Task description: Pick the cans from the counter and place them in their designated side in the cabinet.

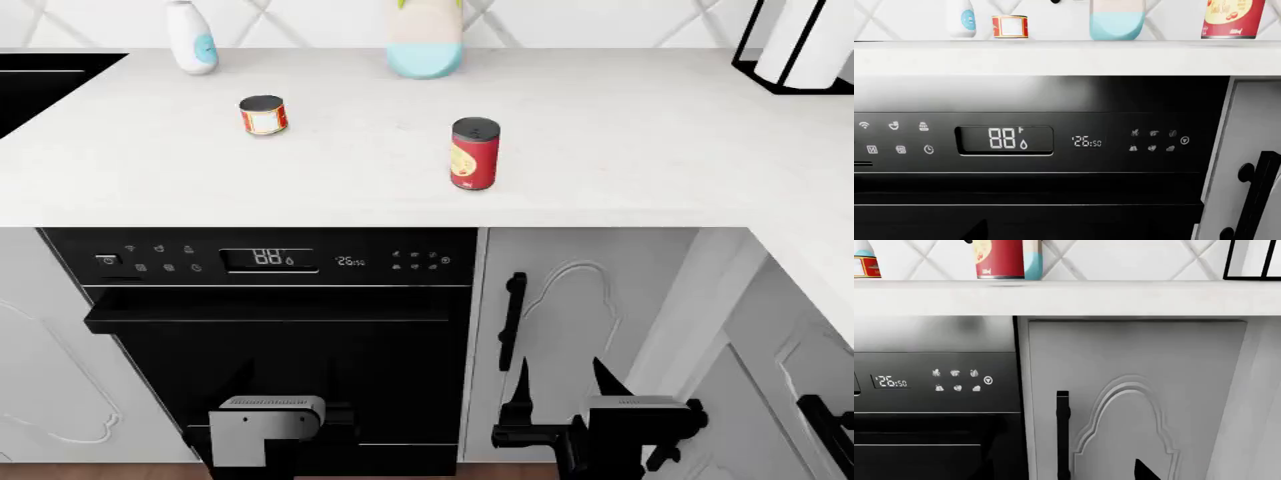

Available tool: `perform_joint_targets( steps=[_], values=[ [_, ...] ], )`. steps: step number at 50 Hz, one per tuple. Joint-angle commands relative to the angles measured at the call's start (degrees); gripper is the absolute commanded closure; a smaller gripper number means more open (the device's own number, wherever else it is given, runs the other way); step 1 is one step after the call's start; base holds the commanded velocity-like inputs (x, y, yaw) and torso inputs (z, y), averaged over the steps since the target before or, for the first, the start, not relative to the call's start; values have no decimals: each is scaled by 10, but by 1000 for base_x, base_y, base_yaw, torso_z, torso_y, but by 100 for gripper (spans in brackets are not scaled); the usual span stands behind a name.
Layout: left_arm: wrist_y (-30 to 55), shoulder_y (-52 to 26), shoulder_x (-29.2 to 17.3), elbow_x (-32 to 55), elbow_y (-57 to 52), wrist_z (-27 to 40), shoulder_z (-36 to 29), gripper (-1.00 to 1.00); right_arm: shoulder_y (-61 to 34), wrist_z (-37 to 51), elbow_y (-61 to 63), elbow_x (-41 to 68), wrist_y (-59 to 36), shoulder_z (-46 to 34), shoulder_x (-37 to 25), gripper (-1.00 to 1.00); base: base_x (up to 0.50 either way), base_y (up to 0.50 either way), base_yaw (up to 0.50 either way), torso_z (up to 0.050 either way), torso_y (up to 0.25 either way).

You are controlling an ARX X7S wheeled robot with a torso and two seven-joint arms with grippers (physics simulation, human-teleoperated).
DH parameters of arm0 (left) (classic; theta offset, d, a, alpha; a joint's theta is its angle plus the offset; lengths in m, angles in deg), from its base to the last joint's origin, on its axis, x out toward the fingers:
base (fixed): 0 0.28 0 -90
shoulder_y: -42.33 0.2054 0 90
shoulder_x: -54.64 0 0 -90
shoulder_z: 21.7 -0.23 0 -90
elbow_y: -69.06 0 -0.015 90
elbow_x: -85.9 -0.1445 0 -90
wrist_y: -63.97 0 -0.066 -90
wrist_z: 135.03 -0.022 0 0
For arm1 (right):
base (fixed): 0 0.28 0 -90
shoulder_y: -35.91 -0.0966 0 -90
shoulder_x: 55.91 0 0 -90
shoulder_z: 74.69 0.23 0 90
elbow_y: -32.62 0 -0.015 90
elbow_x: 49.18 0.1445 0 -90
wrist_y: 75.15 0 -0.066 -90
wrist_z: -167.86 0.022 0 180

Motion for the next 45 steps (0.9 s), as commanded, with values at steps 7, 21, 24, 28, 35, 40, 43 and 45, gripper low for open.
perform_joint_targets(
  steps=[7,21,24,28,35,40,43,45],
  values=[
    [5,-1,-21,23,-1,20,-24,-100,5,23,5,16,6,-25,-23,-100,0,0,0,0,0],
    [95,-6,-37,63,-62,31,-35,-100,1,26,64,43,-83,-39,-46,-100,0,0,0,0,0],
    [134,-18,-43,71,-111,28,-44,-100,-6,28,120,56,-140,-39,-49,-100,0,0,0,0,0],
    [218,-40,-58,98,-207,25,-42,-100,-28,29,218,81,-235,-39,-58,-100,0,0,0,0,0],
    [435,-104,-89,202,-393,29,-5,-100,-127,33,394,151,-475,-25,-81,-100,0,0,0,0,0],
    [566,-191,-110,272,-458,41,41,-100,-223,39,451,198,-607,-6,-79,-100,0,0,0,0,0],
    [652,-253,-121,314,-483,50,77,-100,-288,46,460,224,-677,14,-67,-100,0,0,0,0,0],
    [698,-289,-123,340,-495,57,103,-100,-324,50,458,236,-708,24,-60,-100,0,0,0,0,0]
  ],
)
